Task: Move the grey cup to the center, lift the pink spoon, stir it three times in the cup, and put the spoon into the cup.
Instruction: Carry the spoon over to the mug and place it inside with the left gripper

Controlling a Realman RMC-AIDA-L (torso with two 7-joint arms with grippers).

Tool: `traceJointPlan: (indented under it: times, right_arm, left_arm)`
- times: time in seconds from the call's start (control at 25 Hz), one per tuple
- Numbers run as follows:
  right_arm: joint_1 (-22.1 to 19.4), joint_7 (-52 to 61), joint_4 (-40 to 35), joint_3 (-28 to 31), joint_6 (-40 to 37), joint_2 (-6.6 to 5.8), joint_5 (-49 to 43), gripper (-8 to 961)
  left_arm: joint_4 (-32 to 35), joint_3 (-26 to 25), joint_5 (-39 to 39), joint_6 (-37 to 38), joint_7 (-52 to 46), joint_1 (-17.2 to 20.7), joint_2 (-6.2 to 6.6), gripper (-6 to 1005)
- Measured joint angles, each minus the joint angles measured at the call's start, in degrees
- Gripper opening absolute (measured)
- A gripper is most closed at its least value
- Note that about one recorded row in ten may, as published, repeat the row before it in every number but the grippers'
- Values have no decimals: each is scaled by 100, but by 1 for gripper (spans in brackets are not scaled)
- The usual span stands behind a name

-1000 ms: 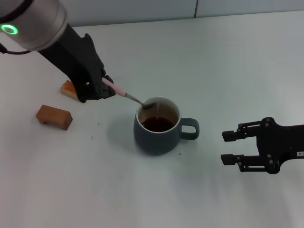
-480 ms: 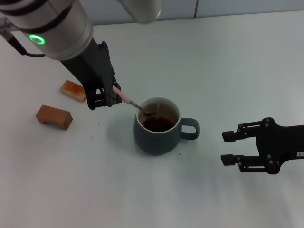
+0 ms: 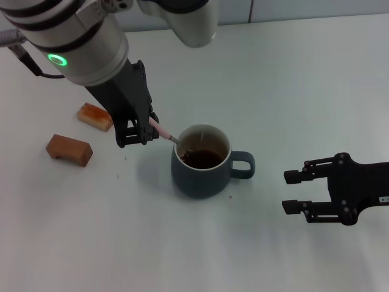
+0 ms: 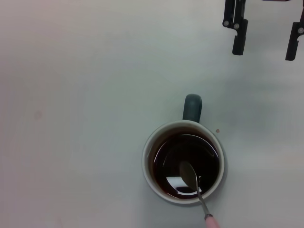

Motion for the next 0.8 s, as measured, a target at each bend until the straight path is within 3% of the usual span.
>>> traceJointPlan:
  times: [0.8]
  right_arm:
    - [9, 0, 9, -9, 0, 17, 11, 564]
  left_arm:
    - [-368, 390, 5, -459, 21, 71, -35, 129]
